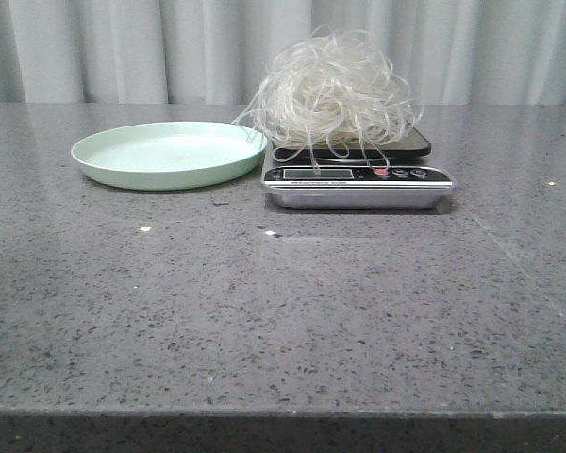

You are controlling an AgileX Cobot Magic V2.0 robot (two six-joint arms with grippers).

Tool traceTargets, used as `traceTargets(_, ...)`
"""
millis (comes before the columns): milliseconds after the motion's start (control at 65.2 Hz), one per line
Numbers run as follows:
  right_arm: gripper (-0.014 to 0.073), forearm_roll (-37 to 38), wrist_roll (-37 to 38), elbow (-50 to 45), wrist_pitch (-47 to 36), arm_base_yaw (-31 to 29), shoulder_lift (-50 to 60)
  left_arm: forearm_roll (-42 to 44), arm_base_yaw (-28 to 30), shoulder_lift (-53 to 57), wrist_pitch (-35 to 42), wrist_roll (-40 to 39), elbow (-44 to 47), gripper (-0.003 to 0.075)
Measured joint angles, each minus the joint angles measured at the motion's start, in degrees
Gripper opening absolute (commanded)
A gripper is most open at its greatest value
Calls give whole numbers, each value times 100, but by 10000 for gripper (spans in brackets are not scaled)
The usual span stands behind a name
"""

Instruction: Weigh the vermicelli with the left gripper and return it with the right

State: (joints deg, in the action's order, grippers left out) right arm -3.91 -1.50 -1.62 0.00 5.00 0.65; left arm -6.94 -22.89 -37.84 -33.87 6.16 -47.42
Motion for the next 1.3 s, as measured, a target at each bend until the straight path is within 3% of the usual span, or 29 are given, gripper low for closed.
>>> traceTargets(153, 181, 0, 0, 0, 0, 0, 0, -12, 0, 1170, 436, 0, 1197, 124)
traceTargets(414, 181, 0, 0, 0, 0, 0, 0, -140, 0, 2686, 1062, 0, 2546, 127)
traceTargets(629, 181, 0, 0, 0, 0, 0, 0, -166, 0, 3059, 1275, 0, 2708, 127)
traceTargets(797, 181, 0, 26, 17, -596, 0, 0, -175, 0, 3070, 1288, 0, 2708, 127)
traceTargets(935, 181, -10, 49, 478, -362, 0, -90, -175, 0, 3070, 1316, 0, 2708, 127)
traceTargets(1135, 181, -53, 84, 1786, 526, 0, -1352, -179, 0, 3070, 1357, 0, 2708, 127)
traceTargets(1303, 181, -104, 102, 2203, 637, 0, -2284, -179, 0, 3070, 1369, 0, 2731, 127)
